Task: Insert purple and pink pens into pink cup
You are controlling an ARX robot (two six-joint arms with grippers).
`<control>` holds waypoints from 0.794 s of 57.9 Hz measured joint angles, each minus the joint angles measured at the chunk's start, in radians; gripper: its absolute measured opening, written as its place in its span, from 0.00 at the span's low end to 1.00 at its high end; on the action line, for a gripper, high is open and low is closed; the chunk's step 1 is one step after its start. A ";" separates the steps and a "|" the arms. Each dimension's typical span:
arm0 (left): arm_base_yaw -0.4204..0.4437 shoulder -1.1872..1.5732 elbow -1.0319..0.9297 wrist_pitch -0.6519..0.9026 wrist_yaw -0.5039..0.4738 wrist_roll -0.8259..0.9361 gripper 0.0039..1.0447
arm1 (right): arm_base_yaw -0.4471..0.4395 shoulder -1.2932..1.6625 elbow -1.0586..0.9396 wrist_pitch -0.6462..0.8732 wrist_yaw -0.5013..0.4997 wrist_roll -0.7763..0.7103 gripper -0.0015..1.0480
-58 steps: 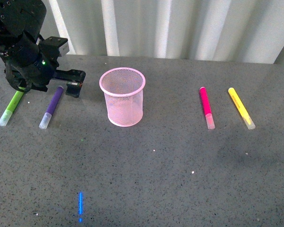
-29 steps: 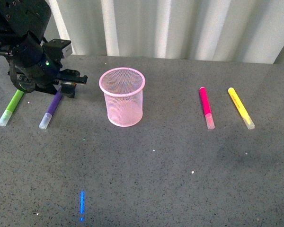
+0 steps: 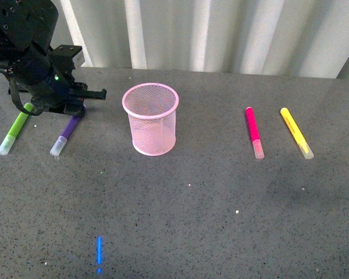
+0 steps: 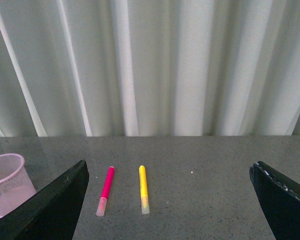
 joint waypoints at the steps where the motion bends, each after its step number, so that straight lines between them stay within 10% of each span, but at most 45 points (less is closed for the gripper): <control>1: 0.002 -0.008 -0.007 0.012 0.002 -0.010 0.12 | 0.000 0.000 0.000 0.000 0.000 0.000 0.93; 23: 0.019 -0.401 -0.286 0.506 0.008 -0.188 0.12 | 0.000 0.000 0.000 0.000 0.000 0.000 0.93; 46: -0.267 -0.479 -0.669 1.169 -0.155 -0.407 0.12 | 0.000 0.000 0.000 0.000 0.000 0.000 0.93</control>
